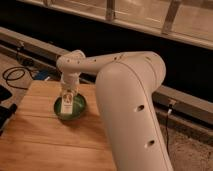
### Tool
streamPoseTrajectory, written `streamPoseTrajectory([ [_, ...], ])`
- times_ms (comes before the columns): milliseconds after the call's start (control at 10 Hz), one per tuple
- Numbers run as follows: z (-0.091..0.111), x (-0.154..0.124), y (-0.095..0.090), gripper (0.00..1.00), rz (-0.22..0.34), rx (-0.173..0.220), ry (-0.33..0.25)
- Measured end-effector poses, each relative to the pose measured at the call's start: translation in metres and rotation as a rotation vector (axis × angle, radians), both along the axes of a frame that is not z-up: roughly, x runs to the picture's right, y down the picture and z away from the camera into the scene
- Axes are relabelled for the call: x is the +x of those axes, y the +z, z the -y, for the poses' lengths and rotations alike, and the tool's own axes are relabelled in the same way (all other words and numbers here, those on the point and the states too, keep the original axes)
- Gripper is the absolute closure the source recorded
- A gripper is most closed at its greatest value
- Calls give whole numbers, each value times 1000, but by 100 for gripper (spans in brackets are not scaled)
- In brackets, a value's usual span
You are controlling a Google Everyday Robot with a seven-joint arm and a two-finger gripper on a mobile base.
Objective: Place the bottle in the ceramic bowl
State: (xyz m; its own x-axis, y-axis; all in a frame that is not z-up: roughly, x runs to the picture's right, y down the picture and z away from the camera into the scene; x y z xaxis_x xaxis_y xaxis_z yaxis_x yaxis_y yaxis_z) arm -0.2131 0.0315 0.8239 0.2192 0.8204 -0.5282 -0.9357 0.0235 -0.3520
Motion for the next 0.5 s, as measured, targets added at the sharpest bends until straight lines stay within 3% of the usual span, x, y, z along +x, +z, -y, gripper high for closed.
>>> streamPoseTrajectory([
  [500,-1,-1,0,20,1,0,-2],
])
